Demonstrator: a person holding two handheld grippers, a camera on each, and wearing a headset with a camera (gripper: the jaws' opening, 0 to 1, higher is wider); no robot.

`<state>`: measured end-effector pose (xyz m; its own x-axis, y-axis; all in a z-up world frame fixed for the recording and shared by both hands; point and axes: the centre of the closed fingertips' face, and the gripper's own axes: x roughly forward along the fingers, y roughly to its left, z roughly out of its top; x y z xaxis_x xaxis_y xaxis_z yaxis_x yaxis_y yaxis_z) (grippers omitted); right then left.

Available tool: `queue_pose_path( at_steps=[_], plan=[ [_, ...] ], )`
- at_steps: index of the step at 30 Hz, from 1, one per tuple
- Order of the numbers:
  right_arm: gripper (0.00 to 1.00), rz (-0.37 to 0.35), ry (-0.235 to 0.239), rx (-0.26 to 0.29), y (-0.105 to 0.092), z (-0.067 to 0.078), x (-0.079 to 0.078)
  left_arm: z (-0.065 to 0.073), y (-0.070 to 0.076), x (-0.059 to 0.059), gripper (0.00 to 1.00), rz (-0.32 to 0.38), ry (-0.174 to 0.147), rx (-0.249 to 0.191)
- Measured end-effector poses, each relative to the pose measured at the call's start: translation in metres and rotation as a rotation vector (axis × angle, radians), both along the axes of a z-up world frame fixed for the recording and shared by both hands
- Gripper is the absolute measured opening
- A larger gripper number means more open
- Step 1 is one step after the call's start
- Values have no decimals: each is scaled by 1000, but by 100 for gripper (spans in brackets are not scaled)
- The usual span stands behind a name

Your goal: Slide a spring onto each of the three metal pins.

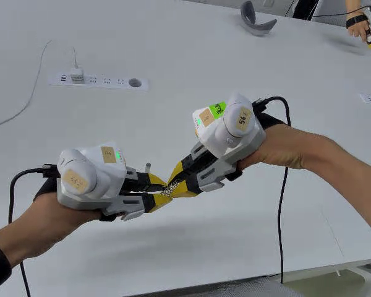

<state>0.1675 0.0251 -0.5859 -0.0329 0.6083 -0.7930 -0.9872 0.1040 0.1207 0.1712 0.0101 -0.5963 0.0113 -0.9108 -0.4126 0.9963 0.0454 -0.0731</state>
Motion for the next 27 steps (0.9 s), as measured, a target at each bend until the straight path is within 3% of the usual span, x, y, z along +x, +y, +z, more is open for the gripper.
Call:
queue_pose_path(
  at_steps=[13,20,23,26,27],
  plan=[
    [12,2,-9,-32,-2,-9,5,-14,20,8,18,76,25,23],
    [12,-16,-36,-72,-7,-20,15,-24,31,13,19,126,36,36],
    [12,-24,-46,-90,-9,-25,20,-29,37,16,19,151,38,46],
    [12,-46,-47,-99,-10,-29,27,-39,49,26,18,209,14,86],
    [12,-49,-47,-101,-10,-30,28,-40,51,26,19,212,23,80]
  ],
)
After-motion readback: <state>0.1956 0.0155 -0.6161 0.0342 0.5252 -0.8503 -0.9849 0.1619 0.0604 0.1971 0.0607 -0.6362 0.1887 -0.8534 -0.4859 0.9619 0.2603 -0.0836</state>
